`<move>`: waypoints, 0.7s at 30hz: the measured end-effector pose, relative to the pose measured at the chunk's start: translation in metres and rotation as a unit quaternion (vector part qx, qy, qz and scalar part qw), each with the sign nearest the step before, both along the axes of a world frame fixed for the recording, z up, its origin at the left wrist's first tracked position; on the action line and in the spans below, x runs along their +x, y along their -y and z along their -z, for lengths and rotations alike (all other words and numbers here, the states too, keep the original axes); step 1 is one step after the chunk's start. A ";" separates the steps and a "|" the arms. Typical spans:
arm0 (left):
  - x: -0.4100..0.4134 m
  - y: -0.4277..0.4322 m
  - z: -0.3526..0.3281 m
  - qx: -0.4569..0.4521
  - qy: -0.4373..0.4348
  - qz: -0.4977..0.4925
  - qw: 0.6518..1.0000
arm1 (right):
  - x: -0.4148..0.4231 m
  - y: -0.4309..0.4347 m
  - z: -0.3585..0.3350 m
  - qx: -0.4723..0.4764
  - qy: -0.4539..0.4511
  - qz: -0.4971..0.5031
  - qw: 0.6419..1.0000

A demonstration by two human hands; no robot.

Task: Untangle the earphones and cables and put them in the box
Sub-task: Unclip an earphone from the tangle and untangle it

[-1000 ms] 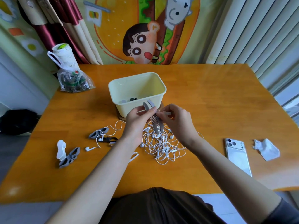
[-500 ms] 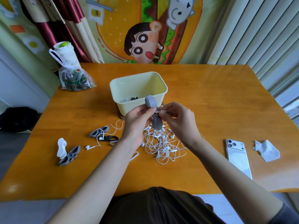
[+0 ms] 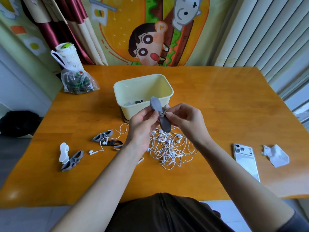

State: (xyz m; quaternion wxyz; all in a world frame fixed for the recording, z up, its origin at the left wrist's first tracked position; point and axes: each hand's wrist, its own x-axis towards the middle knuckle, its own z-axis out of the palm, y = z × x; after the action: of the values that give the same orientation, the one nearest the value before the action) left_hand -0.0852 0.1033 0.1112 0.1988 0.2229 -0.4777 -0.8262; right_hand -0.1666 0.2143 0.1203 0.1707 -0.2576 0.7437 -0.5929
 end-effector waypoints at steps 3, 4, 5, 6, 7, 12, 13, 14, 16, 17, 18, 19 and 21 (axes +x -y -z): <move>-0.001 -0.001 -0.001 -0.010 0.000 -0.013 1.000 | 0.001 0.002 -0.004 -0.021 0.062 0.020 0.998; -0.001 -0.001 0.000 -0.010 0.001 -0.015 1.000 | 0.002 0.003 -0.005 -0.024 0.069 0.025 0.997; -0.001 -0.001 0.000 -0.007 0.000 -0.014 1.000 | 0.002 0.003 -0.005 -0.022 0.060 0.028 0.998; -0.001 -0.001 0.001 -0.001 -0.004 -0.013 1.000 | 0.002 0.004 -0.004 -0.017 0.043 0.029 0.999; -0.001 -0.002 0.002 0.009 -0.008 -0.010 1.000 | 0.002 0.004 -0.003 -0.010 0.026 0.029 0.999; 0.000 -0.001 0.006 0.052 -0.027 0.003 0.998 | 0.003 0.004 0.001 0.009 0.008 -0.007 1.000; 0.000 -0.001 0.007 0.050 -0.028 0.007 0.998 | 0.002 0.003 0.002 0.007 0.009 -0.014 1.000; 0.001 -0.001 0.007 0.046 -0.029 0.011 0.998 | 0.002 0.003 0.003 0.003 0.014 -0.017 1.000; 0.001 -0.001 0.009 0.050 -0.031 0.016 0.998 | 0.002 0.003 0.004 -0.008 0.036 -0.016 0.999; 0.000 -0.001 0.009 0.054 -0.032 0.016 0.998 | 0.002 0.003 0.004 -0.019 0.053 -0.016 0.998; 0.000 0.000 0.010 0.060 -0.032 0.015 0.998 | 0.003 0.004 0.005 -0.031 0.073 -0.016 0.997; 0.000 0.001 0.010 0.066 -0.031 0.013 0.997 | 0.004 0.005 0.005 -0.041 0.092 -0.014 0.995; -0.001 0.003 0.010 0.085 -0.025 0.001 0.996 | 0.004 0.008 0.007 -0.056 0.127 0.002 0.990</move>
State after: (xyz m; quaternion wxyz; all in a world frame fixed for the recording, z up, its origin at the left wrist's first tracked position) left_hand -0.0861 0.1008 0.1008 0.1903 0.2177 -0.4005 -0.8695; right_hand -0.1626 0.2063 0.1135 0.2474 -0.1878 0.6826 -0.6615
